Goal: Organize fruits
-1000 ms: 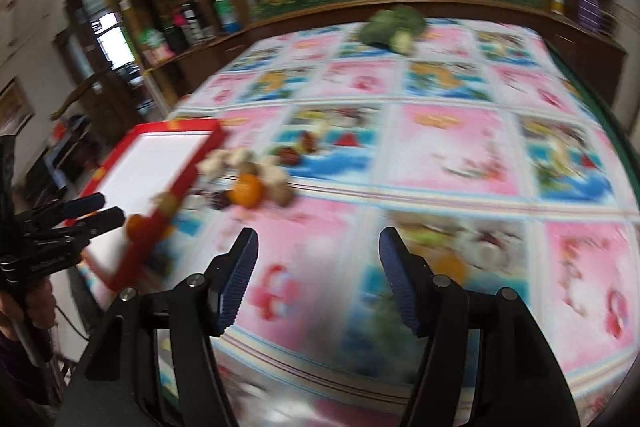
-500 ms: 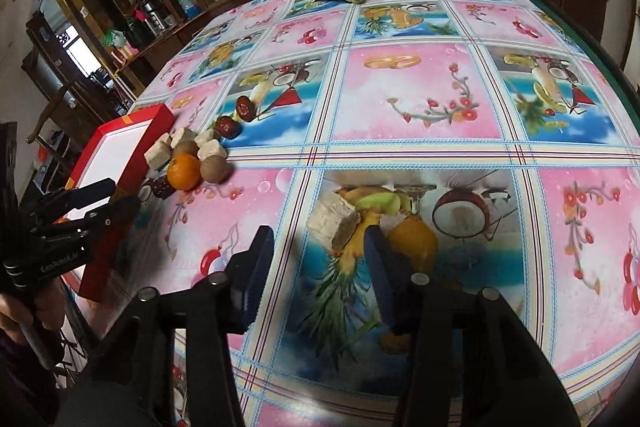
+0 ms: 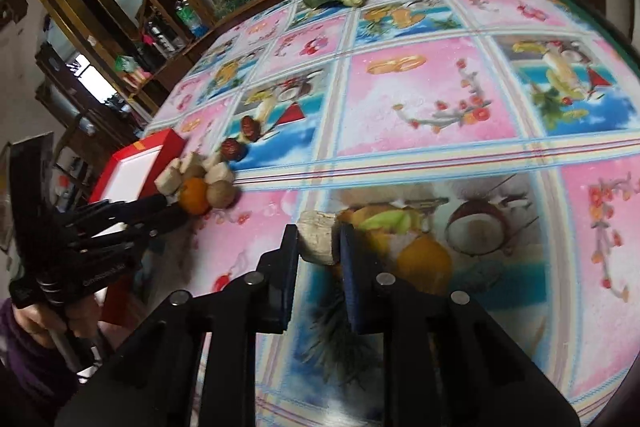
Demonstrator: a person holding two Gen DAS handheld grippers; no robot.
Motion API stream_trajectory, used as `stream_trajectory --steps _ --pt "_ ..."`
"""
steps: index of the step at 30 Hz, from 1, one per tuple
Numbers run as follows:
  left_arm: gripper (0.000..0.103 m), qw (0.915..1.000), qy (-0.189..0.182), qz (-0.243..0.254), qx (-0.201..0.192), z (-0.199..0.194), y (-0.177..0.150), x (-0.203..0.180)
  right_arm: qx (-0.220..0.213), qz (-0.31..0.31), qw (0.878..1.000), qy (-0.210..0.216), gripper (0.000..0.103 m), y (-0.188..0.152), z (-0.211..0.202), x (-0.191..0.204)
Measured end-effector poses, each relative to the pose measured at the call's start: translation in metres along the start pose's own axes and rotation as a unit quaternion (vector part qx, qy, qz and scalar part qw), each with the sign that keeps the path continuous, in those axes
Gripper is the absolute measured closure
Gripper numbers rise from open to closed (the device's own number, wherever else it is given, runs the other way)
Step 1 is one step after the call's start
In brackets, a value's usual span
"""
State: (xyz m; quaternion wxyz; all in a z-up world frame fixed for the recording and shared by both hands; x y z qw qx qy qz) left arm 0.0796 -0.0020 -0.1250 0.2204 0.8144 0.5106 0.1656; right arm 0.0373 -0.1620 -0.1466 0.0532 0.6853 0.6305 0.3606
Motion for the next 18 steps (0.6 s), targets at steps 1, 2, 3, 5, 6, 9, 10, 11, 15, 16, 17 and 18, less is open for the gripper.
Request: stream_trajectory --steps 1,2,3,5,6,9,10,11,15,16,17,18 --pt "0.073 1.0 -0.005 -0.001 0.0 0.0 0.001 -0.001 0.001 0.001 1.0 0.008 0.08 0.0 0.0 0.003" --pt "0.074 1.0 -0.009 -0.001 -0.001 0.0 0.001 -0.001 0.0 0.001 1.0 0.012 0.08 0.0 0.0 0.004" --pt "0.076 0.9999 -0.012 0.004 -0.003 0.0 0.001 -0.003 -0.002 -0.001 1.0 0.014 0.08 0.001 -0.001 0.005" --pt "0.076 0.9997 -0.023 0.011 -0.005 -0.001 -0.001 -0.007 -0.006 -0.002 1.0 0.015 0.08 0.001 -0.003 0.006" --pt "0.076 0.9995 -0.029 0.01 -0.003 0.0 -0.002 -0.007 -0.007 0.0 1.0 0.016 0.08 0.002 -0.003 0.006" --pt "0.076 0.9995 -0.031 0.006 0.003 0.005 -0.004 -0.006 -0.002 0.005 1.0 0.017 0.081 0.001 -0.001 0.004" --pt "0.076 0.9994 -0.032 0.006 0.005 0.006 -0.005 -0.006 -0.001 0.006 1.0 0.016 0.081 0.001 0.0 0.004" --pt "0.076 0.9993 -0.036 0.005 0.009 0.008 -0.006 -0.006 -0.002 0.007 1.0 0.016 0.081 0.001 -0.001 0.004" --pt "0.077 0.9991 -0.042 0.001 0.006 0.009 -0.004 -0.007 -0.008 -0.002 1.0 0.014 0.081 0.002 -0.002 0.006" --pt "0.077 0.9991 -0.042 0.002 0.005 0.01 -0.004 -0.008 -0.007 -0.002 1.0 0.015 0.081 0.002 -0.002 0.006" --pt "0.078 0.9991 -0.042 0.004 0.003 0.009 -0.004 -0.008 -0.008 -0.002 1.0 0.014 0.081 0.002 -0.002 0.005" --pt "0.082 0.9989 -0.046 0.004 0.002 0.009 -0.005 -0.009 -0.009 -0.002 1.0 0.014 0.081 0.002 -0.002 0.005"
Point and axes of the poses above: each gripper's, at about its wrist camera, not at the fingertips, and z roughly the way its jaws point, x to its left, y to its top, the point moved 8 cm from there along z, roughly the way its jaws point, and after that the axes turned 3 degrees about -z, right-handed, at the moved point
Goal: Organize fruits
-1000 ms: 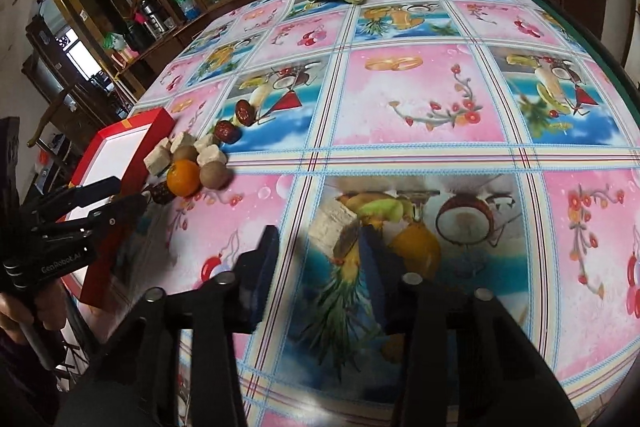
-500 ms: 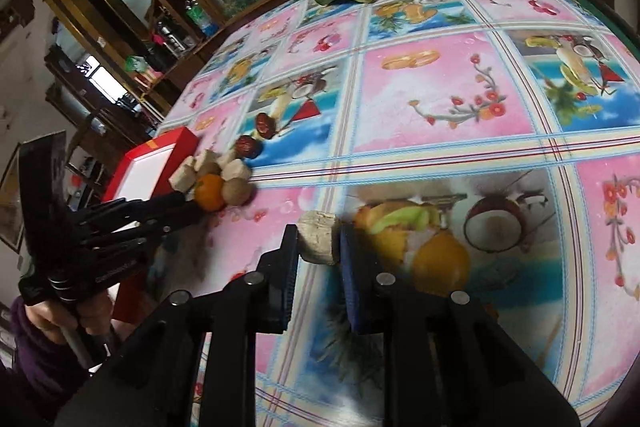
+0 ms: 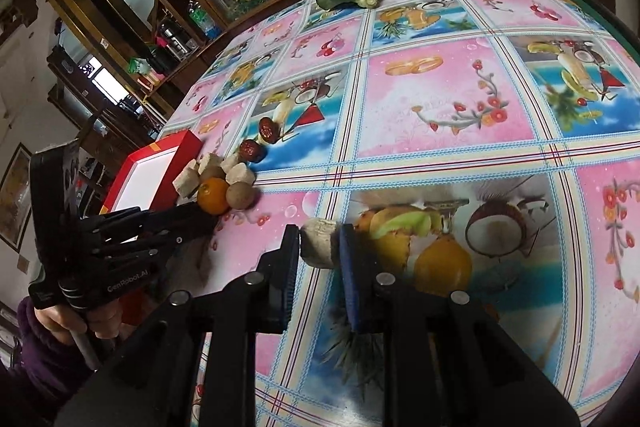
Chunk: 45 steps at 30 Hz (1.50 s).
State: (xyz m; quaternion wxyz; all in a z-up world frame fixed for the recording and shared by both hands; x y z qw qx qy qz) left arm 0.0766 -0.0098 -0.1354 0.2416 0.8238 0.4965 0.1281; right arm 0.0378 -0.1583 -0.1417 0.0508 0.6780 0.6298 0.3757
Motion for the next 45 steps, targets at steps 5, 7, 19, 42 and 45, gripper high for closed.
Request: stream_trajectory --steps 5,7,19,42,45 --pt "0.086 0.9998 -0.004 -0.018 -0.006 -0.002 -0.002 0.002 -0.004 -0.008 1.0 -0.003 0.081 0.0 0.0 0.003" --pt "0.086 0.9996 -0.003 -0.024 -0.01 -0.006 -0.003 0.002 -0.01 -0.017 1.0 -0.002 0.081 0.001 -0.001 0.007" --pt "0.087 0.9926 0.024 -0.067 -0.098 -0.087 -0.017 0.022 -0.034 -0.038 0.999 0.014 0.081 0.005 -0.007 0.023" --pt "0.087 0.9726 0.105 -0.183 -0.099 -0.113 -0.09 0.143 0.026 -0.171 0.975 0.141 0.08 -0.007 0.075 0.243" --pt "0.087 0.9732 0.103 -0.184 -0.093 -0.108 -0.092 0.145 0.038 -0.185 0.972 0.14 0.08 -0.011 0.087 0.254"
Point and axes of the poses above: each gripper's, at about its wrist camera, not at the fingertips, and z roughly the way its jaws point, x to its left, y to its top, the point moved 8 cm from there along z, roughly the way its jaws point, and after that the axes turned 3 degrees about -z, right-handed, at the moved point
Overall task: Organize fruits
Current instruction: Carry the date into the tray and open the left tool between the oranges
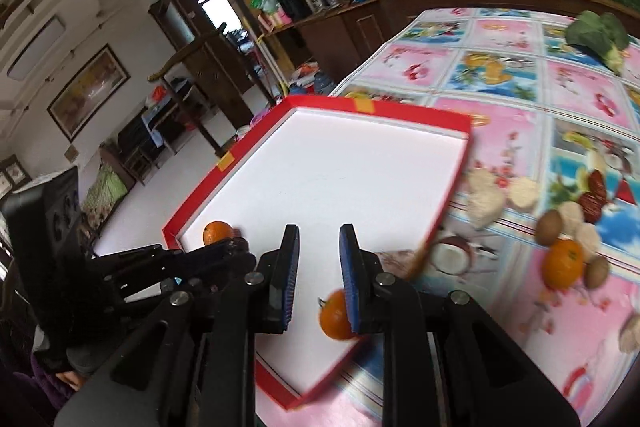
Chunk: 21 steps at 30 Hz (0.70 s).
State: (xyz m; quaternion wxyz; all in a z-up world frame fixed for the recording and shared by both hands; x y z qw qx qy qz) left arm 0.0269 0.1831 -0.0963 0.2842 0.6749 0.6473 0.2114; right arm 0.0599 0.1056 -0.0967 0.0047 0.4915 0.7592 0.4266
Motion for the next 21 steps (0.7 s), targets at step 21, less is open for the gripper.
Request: stream_trajectory --steps 21 --pt "0.084 0.9988 0.029 -0.023 0.031 0.019 -0.008 0.025 0.086 0.014 0.996 -0.01 0.078 -0.004 0.066 0.004"
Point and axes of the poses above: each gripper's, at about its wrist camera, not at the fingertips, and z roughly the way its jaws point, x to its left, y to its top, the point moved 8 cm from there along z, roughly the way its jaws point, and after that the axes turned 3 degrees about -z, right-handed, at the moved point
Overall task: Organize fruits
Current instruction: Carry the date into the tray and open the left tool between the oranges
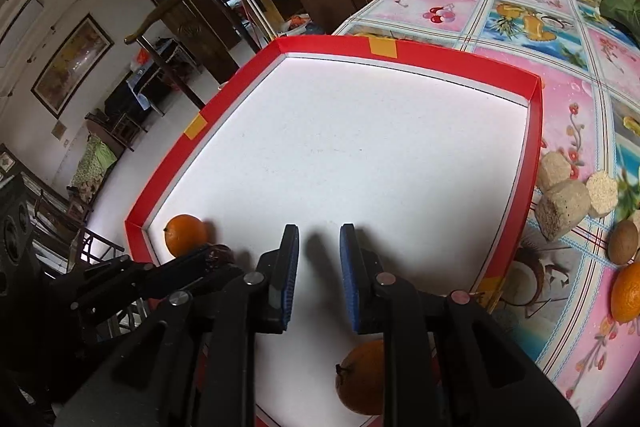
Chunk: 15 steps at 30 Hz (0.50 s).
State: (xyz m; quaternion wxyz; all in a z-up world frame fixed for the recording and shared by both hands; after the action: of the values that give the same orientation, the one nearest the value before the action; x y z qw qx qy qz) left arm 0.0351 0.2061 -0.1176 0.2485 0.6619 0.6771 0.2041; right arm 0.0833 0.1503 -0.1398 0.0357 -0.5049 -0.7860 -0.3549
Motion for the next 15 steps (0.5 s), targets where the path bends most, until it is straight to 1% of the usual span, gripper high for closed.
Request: stream_trajectory --steps 1,2,3,5,6,7,10,12,14,15 --pt "0.078 1.0 0.0 -0.002 0.002 0.001 0.0 0.0 -0.001 0.002 1.0 0.002 0.076 0.001 -0.002 -0.001" --pt "0.076 1.0 0.001 -0.004 0.003 0.0 0.0 0.001 -0.002 0.003 1.0 0.008 0.071 0.001 -0.004 0.0" --pt "0.072 1.0 0.003 -0.005 0.002 -0.001 0.001 0.001 -0.007 0.003 1.0 0.014 0.065 0.002 -0.008 0.001" --pt "0.064 1.0 0.004 -0.007 0.0 -0.004 0.002 0.0 -0.035 0.0 0.999 0.018 0.057 0.006 -0.023 0.0" --pt "0.057 1.0 0.005 -0.008 -0.003 -0.007 0.003 0.0 -0.044 -0.001 0.999 0.018 0.056 0.007 -0.029 -0.001" --pt "0.054 0.9999 0.005 -0.007 -0.006 -0.009 0.004 -0.002 -0.056 -0.001 0.998 0.02 0.056 0.008 -0.037 -0.003" --pt "0.053 0.9999 0.001 0.001 -0.013 -0.014 0.006 -0.01 -0.09 0.006 0.996 0.016 0.056 0.008 -0.067 -0.018" --pt "0.052 0.9998 -0.01 0.01 -0.016 -0.019 0.007 -0.021 -0.102 0.013 0.995 0.009 0.055 0.004 -0.083 -0.031" --pt "0.049 0.9995 -0.018 0.019 -0.02 -0.022 0.009 -0.028 -0.118 0.023 0.993 -0.009 0.054 -0.004 -0.106 -0.05" --pt "0.046 0.9993 -0.019 0.023 -0.023 -0.024 0.009 -0.03 -0.124 0.026 0.992 -0.022 0.051 -0.008 -0.115 -0.059"
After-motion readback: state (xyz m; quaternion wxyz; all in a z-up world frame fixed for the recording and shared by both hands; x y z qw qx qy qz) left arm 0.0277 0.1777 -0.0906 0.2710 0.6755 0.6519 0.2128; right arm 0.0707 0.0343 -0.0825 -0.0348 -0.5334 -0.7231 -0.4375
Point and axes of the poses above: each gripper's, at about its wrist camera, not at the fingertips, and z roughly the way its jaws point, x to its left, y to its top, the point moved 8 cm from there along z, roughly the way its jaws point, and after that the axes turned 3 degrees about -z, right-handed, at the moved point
